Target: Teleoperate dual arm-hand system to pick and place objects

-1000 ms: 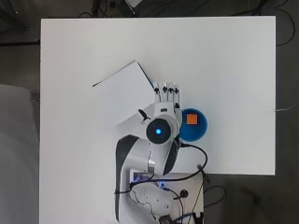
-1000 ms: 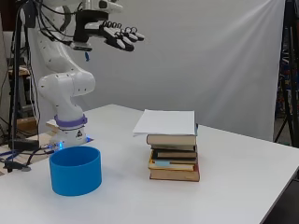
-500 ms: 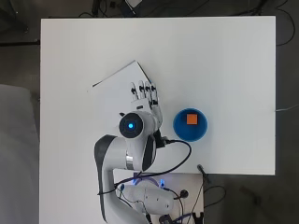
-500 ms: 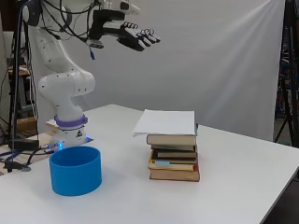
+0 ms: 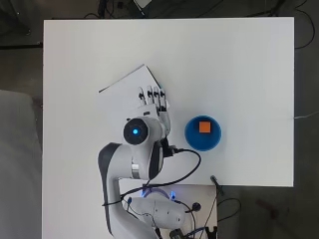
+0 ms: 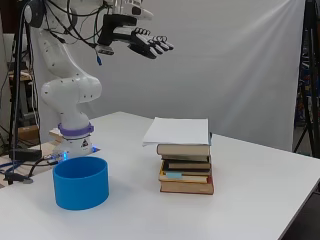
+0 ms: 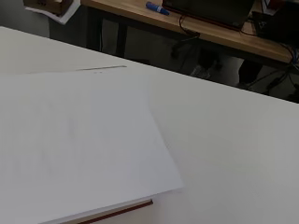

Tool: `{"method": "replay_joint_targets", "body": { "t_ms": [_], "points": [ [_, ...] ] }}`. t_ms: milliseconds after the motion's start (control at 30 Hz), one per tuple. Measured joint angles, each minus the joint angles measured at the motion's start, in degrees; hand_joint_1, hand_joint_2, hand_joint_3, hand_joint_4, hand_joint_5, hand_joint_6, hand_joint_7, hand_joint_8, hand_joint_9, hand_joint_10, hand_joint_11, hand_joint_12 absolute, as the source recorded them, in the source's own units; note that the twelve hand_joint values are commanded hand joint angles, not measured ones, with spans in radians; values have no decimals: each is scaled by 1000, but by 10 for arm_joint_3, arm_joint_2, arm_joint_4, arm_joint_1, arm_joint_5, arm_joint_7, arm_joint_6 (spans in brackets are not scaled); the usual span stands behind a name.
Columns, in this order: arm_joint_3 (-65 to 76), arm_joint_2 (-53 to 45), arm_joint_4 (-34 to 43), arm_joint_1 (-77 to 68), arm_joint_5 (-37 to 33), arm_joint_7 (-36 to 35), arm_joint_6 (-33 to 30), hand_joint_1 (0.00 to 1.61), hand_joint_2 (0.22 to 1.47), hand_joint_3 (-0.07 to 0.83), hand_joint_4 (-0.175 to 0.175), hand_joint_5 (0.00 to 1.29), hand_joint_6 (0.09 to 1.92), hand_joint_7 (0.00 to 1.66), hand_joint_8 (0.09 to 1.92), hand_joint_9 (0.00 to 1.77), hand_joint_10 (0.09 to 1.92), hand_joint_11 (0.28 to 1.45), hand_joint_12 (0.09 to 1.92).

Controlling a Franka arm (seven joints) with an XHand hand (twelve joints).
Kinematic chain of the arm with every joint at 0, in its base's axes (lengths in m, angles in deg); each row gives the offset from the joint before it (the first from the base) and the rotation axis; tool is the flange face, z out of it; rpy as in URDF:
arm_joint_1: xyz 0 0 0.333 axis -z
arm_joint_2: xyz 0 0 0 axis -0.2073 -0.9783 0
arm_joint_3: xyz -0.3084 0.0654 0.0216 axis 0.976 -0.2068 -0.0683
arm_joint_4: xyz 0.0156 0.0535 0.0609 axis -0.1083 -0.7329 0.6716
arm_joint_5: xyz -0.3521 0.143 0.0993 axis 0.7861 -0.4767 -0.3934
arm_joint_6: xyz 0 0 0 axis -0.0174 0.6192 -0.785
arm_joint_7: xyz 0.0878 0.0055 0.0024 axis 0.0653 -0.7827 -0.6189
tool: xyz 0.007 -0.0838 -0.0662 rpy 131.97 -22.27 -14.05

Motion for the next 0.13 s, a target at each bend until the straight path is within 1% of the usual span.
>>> {"method": "replay_joint_targets", "body": {
  "t_ms": [67, 133],
  "points": [
    [1, -4, 5, -1, -4, -1, 8, 0, 951, -10, 89, 126, 87, 153, 87, 248, 87, 396, 87],
    [8, -19, 22, -2, -21, -3, 28, 0, 930, -17, 82, 140, 87, 173, 87, 259, 87, 395, 87]
  ]
}}
